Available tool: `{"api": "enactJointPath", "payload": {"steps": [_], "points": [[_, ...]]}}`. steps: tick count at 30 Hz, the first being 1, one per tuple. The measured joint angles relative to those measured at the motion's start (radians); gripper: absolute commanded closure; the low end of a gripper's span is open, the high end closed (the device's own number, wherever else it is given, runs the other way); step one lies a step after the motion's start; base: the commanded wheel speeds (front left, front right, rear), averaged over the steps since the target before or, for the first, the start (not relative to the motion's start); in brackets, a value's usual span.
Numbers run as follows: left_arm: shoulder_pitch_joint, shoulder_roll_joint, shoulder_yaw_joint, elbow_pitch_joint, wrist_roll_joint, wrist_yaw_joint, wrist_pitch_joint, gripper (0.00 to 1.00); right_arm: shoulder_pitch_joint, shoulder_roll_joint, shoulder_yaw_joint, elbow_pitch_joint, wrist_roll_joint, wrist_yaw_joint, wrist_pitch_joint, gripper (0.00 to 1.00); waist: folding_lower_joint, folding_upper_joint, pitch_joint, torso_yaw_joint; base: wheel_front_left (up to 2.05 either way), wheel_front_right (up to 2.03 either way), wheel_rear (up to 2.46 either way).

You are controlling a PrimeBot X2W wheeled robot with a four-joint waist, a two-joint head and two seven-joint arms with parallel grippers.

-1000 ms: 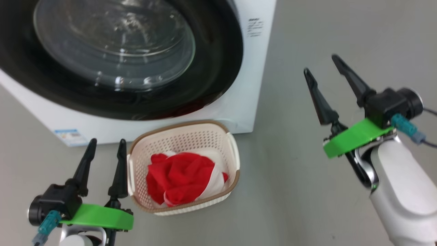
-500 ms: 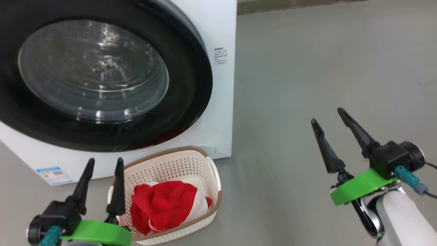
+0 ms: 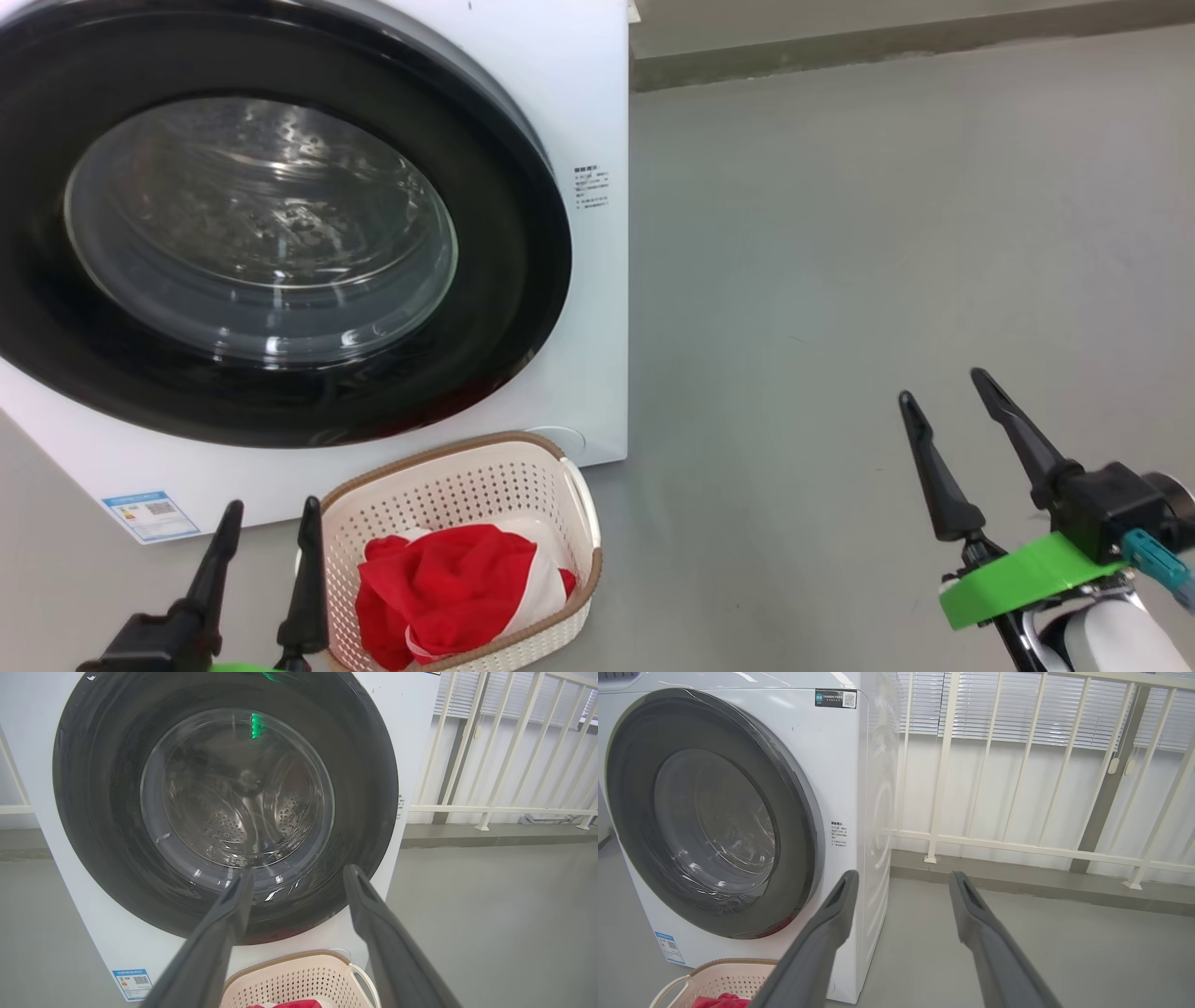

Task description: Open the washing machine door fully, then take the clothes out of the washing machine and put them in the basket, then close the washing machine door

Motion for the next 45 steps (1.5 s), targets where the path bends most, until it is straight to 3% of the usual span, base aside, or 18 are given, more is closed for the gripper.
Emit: {"api": "enactJointPath", "payload": {"steps": [26, 27, 34, 45], "points": [[0.036, 0.000, 0.000, 0.008, -0.002, -0.002, 0.000, 0.00, 0.085, 0.030, -0.051, -0.032, -0.027, 0.000, 0.000, 0.00, 0.0000, 0.0000, -0.003, 0.021, 0.00, 0.00, 0.00], [0.036, 0.000, 0.000, 0.014, -0.002, -0.002, 0.000, 1.00, 0.085, 0.030, -0.049, -0.028, -0.027, 0.000, 0.000, 1.00, 0.0000, 0.0000, -0.002, 0.021, 0.00, 0.00, 0.00], [0.059, -0.019, -0.002, 0.095, -0.012, -0.002, 0.016, 1.00, 0.133, 0.066, -0.037, 0.053, -0.018, 0.000, 0.008, 1.00, 0.0000, 0.0000, -0.002, 0.021, 0.00, 0.00, 0.00], [0.057, -0.020, -0.002, 0.095, -0.136, -0.002, 0.046, 1.00, 0.135, 0.073, -0.042, 0.054, 0.095, 0.000, 0.040, 1.00, 0.0002, 0.0000, 0.001, 0.024, 0.00, 0.00, 0.00]]}}
